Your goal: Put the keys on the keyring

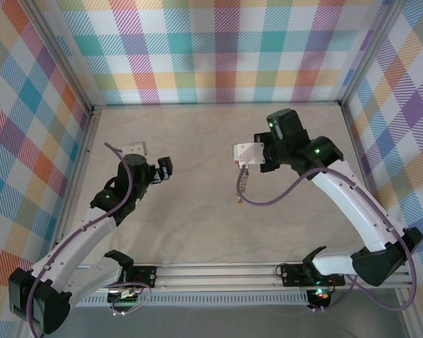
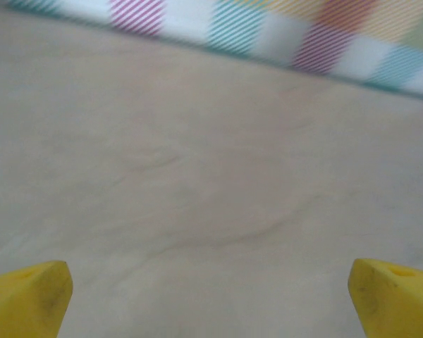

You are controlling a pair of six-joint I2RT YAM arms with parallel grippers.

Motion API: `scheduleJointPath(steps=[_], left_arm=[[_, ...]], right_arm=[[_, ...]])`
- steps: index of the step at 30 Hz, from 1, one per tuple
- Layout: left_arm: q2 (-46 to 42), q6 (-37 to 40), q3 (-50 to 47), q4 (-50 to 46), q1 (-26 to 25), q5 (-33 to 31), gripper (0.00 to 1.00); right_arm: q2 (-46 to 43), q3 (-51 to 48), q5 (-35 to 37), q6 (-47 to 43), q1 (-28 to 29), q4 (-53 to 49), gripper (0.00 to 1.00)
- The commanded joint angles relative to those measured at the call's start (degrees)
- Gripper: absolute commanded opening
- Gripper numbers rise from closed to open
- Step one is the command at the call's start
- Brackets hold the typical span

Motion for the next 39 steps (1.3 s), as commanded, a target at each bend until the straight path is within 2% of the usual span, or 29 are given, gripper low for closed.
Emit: scheduleJointPath(steps=[1,7,11,17,21,29,39], left_arm=[[-0.06,-5.53,2.42,-13.56,2.07,-8.17,1.00],[-2.12,-7.66,2.17,-15.81,4.93,-10.06,1.00],[-3.66,-7.16,2.94,-18.71,8.99,-9.97,1.00],[-3.35,-7.71,2.98,-20.86,16.60,-5.71,1.00],[-3.22,-8.34,1.81,-19.97,17.71,-5.11,1.00],[-3.22,-8.97,0.32,-18.93,18.58,-6.31,1.00],[-2.09,-11.27,-1.86,-14.93,18.68,-4.74,1.00]], right_arm=[[1.54,2.59,-0.03,-0.81,1.60,3.11,0.00],[7.24,5.21,-1.90,7.99,6.25,5.56,0.00],[11.57,7.12,-3.46,13.01,9.00,5.70,0.00],[18.87,10.37,-10.43,21.00,11.84,8.54,0.00],[23.47,12.13,-13.11,24.32,12.15,9.89,0.00],[25.41,7.60,-11.90,21.26,11.32,7.75,0.00],[17.32,-7.60,-8.49,16.27,4.84,8.54,0.00]])
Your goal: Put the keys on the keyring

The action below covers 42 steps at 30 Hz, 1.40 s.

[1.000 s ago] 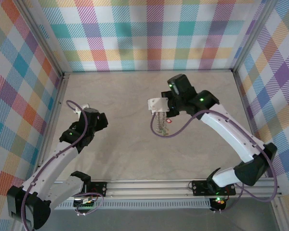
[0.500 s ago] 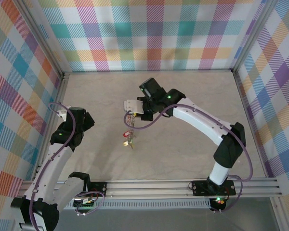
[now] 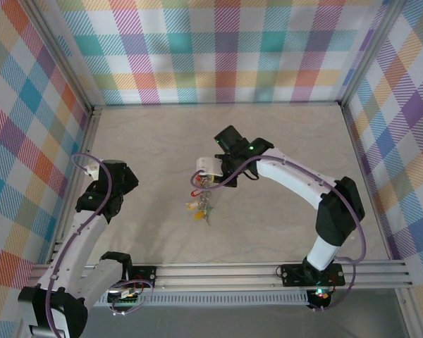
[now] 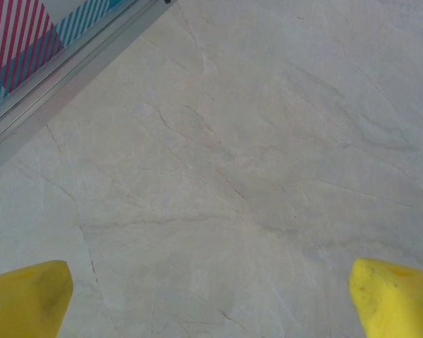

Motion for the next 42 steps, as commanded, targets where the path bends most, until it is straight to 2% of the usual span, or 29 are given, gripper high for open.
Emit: scheduleJointPath(steps=[1,8,12,16,18,21,24,28,31,37,40,42], left_arm=[[0.66,-1.31,-1.06,2.99,0.90,1.43,1.00],[0.72,-0.26,-2.04,6.15,1.01,2.56,1.00],[3.66,3.91,-0.83,8.17,1.14,10.14,1.00],[8.81,5.13,3.04,6.36,1.33,12.65,1.00],[11.01,9.10,6.47,3.93,2.11,13.58,1.00],[13.32,14.46,10.66,2.80,4.92,21.75,1.00],[16.09,15.80,13.89,1.05,7.31,28.00,1.00],[18.38,16.32,14.59,0.47,9.97,34.23,1.00],[16.68,14.96,11.53,2.93,11.09,31.51,1.00],[15.98,18.02,6.77,7.29,11.46,29.19,1.00],[16.62,17.83,5.49,8.29,11.47,27.75,1.00],[15.86,16.71,3.96,8.87,11.47,25.43,1.00]], right_arm=[[-4.49,-5.14,0.92,-3.40,-3.11,1.23,0.00],[-9.72,-17.44,1.35,-3.89,-11.66,3.61,0.00],[-11.95,-22.86,1.65,-3.05,-14.49,6.23,0.00],[-12.03,-28.59,1.80,-1.01,-17.34,11.64,0.00],[-12.28,-31.26,1.50,0.82,-18.65,15.30,0.03],[-13.67,-34.95,1.12,2.41,-20.01,19.57,0.05],[-12.96,-36.20,3.88,2.90,-20.84,20.16,0.07],[-11.48,-36.61,8.66,3.22,-21.68,17.79,0.17],[-11.83,-37.00,8.70,3.84,-21.95,17.84,0.27],[-13.18,-35.85,11.11,6.51,-23.02,17.06,0.30],[-18.32,-35.50,6.94,9.83,-24.39,18.37,0.33],[-23.13,-35.57,3.78,12.59,-24.98,19.94,0.41]])
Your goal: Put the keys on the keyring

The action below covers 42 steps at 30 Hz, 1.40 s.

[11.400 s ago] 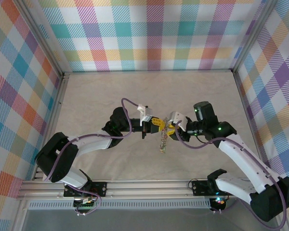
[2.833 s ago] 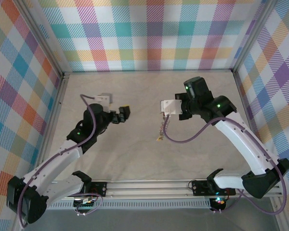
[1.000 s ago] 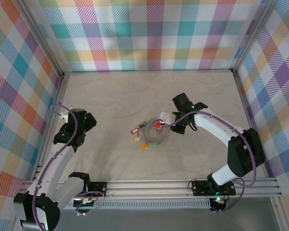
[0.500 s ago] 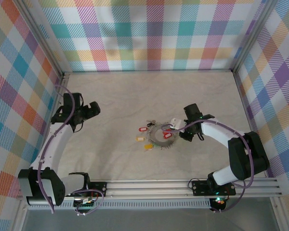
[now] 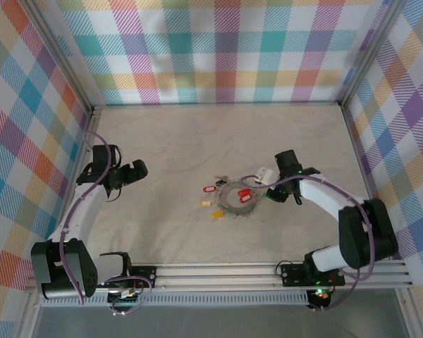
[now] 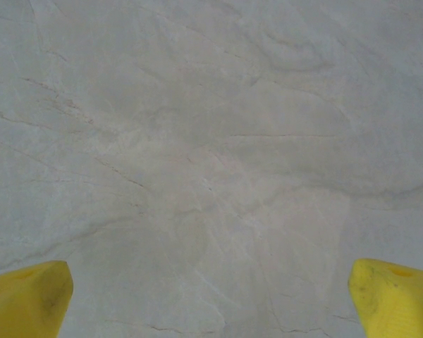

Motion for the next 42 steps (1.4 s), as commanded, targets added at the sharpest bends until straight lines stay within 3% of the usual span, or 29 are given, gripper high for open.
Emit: scheduleJointPath(steps=[1,3,4,5,10,14,16,19,23,29,35,38,42], left_arm=[[-1.96,-0.34,-2.40,2.74,1.08,-4.29,1.00],[-4.69,-0.25,-4.54,4.96,1.08,-5.12,1.00],[-6.47,0.16,-5.84,6.59,1.08,-4.79,1.00],[-8.78,1.01,-7.38,8.56,1.08,-3.96,1.00],[-19.47,8.84,-17.30,21.05,0.79,-0.88,1.00],[-23.25,12.90,-24.72,29.77,0.74,0.94,1.00],[-21.98,13.12,-26.93,33.84,0.56,0.94,1.00],[-19.22,11.81,-28.79,38.60,0.22,0.15,1.00],[-13.10,15.38,-30.69,46.81,-1.86,0.05,1.00],[3.23,11.65,-27.99,60.56,-2.08,-0.65,1.00],[12.10,11.86,-24.35,66.69,-2.09,-0.26,1.00],[20.86,12.74,-24.69,75.85,-3.59,0.02,1.00],[21.06,14.53,-24.08,74.20,-5.95,-3.79,1.00]], right_arm=[[-9.07,0.61,-6.28,6.98,-0.93,3.73,0.44],[-15.01,-0.30,-9.23,11.77,-1.01,7.30,0.58],[-18.28,-1.24,-10.12,14.63,-1.05,9.67,0.75],[-21.45,-2.25,-10.42,17.38,-1.01,12.00,1.00],[-32.88,-8.82,-3.79,31.61,-1.01,22.78,1.00],[-39.93,-20.02,9.83,44.40,-1.01,35.25,1.00],[-41.62,-26.09,16.96,46.64,-1.18,43.04,1.00],[-40.34,-31.75,16.95,44.09,-1.67,50.32,1.00],[-32.69,-35.98,13.61,41.61,-2.48,58.47,1.00],[-15.09,-37.04,11.94,43.10,-4.87,75.10,1.00],[-5.10,-32.32,9.87,39.95,-7.10,79.32,1.00],[-1.53,-32.13,3.25,39.97,-10.76,82.63,1.00],[10.59,-33.40,0.79,41.12,-13.15,97.58,1.00]])
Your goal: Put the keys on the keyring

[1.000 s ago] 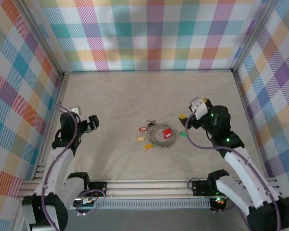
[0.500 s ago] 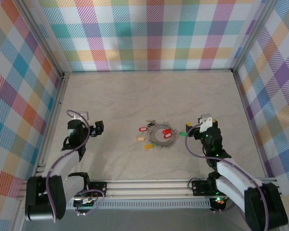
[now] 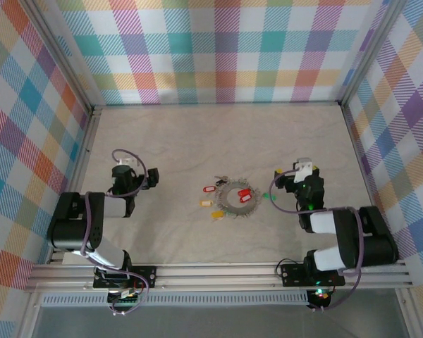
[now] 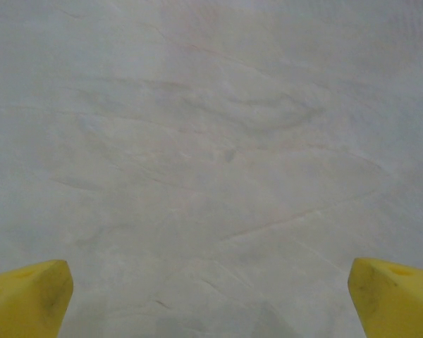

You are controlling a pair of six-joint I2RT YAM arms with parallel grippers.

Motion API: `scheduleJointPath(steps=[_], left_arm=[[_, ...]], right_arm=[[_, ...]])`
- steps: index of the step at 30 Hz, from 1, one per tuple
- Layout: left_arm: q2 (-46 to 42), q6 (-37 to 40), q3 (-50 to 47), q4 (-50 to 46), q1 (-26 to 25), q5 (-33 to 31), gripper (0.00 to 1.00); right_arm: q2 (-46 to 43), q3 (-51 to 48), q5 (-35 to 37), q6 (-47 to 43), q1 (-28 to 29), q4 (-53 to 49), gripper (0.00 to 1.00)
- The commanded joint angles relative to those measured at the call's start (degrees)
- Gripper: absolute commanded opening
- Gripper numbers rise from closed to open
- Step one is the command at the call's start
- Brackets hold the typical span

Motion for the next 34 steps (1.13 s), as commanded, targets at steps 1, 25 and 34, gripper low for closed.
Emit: scheduleJointPath(steps=[1,25,34], left_arm=[[-0.12,1.67,0.17,5.69,-1.12,-1.77,1.00],[-0.13,1.75,1.25,3.55,-1.43,-2.29,1.00],[-0.10,1.77,1.30,3.54,-1.44,-2.33,1.00]], right_arm=[[7.86,0.16,-3.08,0.16,-1.08,14.81,1.00],[5.09,12.07,-7.94,4.63,-5.78,-12.63,1.00],[5.02,11.68,-8.34,4.51,-5.92,-11.82,1.00]])
